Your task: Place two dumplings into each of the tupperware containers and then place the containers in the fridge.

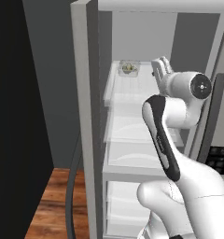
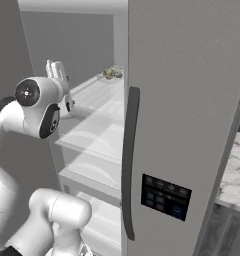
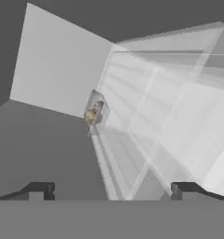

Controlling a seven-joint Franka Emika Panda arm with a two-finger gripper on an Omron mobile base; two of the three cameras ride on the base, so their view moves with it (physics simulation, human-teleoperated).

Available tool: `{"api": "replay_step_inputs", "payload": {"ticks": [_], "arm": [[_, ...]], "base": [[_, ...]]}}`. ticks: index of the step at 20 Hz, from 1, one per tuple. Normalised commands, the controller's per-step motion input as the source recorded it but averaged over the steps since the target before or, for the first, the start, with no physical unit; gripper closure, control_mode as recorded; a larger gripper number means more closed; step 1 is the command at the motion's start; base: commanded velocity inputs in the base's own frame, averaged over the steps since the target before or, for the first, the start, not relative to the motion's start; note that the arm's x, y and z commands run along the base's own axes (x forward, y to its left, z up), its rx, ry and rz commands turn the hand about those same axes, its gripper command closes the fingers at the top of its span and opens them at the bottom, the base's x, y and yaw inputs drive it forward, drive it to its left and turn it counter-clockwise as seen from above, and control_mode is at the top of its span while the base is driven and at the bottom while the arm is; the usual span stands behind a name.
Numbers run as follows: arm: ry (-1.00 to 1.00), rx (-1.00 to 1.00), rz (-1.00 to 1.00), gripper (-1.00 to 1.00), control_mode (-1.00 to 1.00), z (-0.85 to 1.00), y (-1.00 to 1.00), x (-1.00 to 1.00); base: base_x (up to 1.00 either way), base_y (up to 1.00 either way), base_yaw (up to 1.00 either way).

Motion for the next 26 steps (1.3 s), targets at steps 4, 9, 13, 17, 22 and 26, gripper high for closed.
{"api": "replay_step_inputs", "payload": {"ticks": [4, 9, 13, 17, 22, 26], "arm": [[0.15, -0.23, 0.25, -1.0, -1.0, -0.48, -0.01, -1.0], [0.3, -0.39, 0.12, -1.0, -1.0, -0.62, 0.01, -1.0], [0.34, -0.4, 0.13, -1.0, -1.0, -0.51, 0.0, -0.97], [0.17, -0.27, 0.08, -1.0, -1.0, -0.38, 0.0, -0.38], [0.19, -0.25, 0.02, -1.0, -1.0, -0.33, 0.03, -0.01], [0.15, -0.15, 0.11, -1.0, -1.0, -0.33, 0.0, -0.12]], "base": [[0.0, 0.0, 0.0], [0.0, 0.0, 0.0], [0.0, 0.0, 0.0], [0.0, 0.0, 0.0], [0.0, 0.0, 0.0], [0.0, 0.0, 0.0]]}}
